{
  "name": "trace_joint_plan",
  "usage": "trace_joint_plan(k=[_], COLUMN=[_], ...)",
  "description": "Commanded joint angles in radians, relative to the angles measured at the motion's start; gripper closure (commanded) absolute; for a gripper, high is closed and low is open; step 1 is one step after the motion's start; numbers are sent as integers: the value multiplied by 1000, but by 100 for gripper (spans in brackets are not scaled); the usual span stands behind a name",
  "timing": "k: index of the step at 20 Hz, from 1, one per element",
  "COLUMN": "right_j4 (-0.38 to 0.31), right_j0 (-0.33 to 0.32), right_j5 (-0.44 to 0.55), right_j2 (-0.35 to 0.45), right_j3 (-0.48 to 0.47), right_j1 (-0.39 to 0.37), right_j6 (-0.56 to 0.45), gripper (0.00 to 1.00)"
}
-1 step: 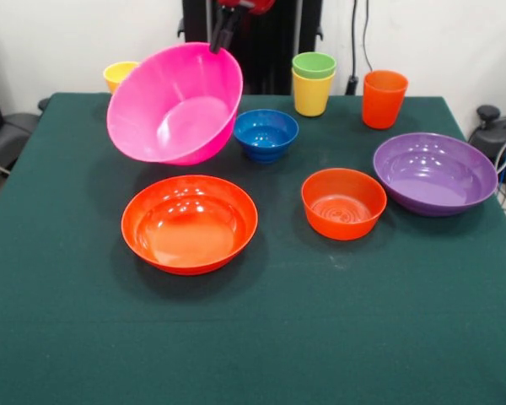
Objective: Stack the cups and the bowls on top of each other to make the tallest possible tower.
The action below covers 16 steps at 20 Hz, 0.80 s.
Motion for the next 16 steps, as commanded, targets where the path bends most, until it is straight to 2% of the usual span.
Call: trace_joint_plan(k=[1,7,16], right_j4=[-56,-66,-44], right_j0=[22,41,80], right_j5=[-17,-14,-18], right_j2=[100,106,125], right_j3=[38,55,92], right_j1=[-45,-60,-99], right_j6=[-160,-131,-93], gripper=[100,100,100])
